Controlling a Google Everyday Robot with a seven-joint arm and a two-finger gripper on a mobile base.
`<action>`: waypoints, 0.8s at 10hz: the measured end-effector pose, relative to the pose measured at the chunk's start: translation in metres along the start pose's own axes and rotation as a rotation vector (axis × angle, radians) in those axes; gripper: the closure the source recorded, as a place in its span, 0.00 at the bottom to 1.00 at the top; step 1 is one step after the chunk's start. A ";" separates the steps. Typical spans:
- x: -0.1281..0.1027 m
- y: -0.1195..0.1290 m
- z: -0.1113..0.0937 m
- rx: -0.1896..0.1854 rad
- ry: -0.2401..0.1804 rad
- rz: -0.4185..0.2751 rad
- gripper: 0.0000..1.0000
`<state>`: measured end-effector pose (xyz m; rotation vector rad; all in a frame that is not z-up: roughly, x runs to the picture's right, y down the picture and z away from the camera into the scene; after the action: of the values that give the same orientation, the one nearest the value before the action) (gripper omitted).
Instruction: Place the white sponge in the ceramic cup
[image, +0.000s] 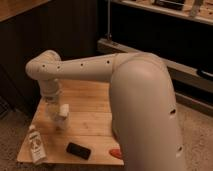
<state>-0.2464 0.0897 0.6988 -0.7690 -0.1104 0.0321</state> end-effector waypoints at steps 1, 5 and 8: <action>-0.001 -0.001 0.001 0.000 -0.013 -0.009 1.00; -0.004 -0.006 0.005 -0.007 -0.041 -0.033 1.00; -0.004 -0.010 0.007 -0.008 -0.039 -0.040 1.00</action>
<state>-0.2516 0.0871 0.7101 -0.7744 -0.1629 0.0081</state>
